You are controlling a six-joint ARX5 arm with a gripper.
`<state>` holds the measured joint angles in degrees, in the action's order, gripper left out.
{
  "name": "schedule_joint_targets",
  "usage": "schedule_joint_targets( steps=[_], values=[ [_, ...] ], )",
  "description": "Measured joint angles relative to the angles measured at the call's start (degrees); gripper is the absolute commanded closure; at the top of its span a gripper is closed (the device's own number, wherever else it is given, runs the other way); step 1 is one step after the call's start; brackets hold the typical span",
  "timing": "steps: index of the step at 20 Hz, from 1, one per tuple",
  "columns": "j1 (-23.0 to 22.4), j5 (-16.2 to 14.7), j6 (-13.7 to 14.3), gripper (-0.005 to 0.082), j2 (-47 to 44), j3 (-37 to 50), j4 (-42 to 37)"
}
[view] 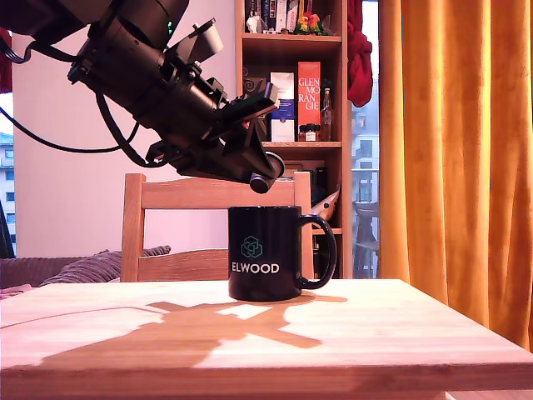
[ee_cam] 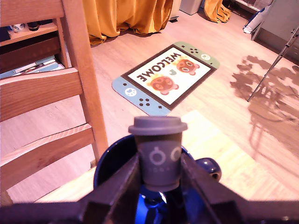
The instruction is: Pick up the coffee capsules on the table and drop them inside the coffee cup
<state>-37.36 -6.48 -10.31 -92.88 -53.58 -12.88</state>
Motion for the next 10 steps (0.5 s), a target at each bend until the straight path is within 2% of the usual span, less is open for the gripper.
schedule_joint_targets(
  steps=[8, 10],
  values=[
    [0.0, -0.02, 0.0, 0.0621, 0.0, 0.0, 0.07],
    [0.0, -0.02, 0.0, 0.0583, 0.0, 0.0, 0.59]
  ],
)
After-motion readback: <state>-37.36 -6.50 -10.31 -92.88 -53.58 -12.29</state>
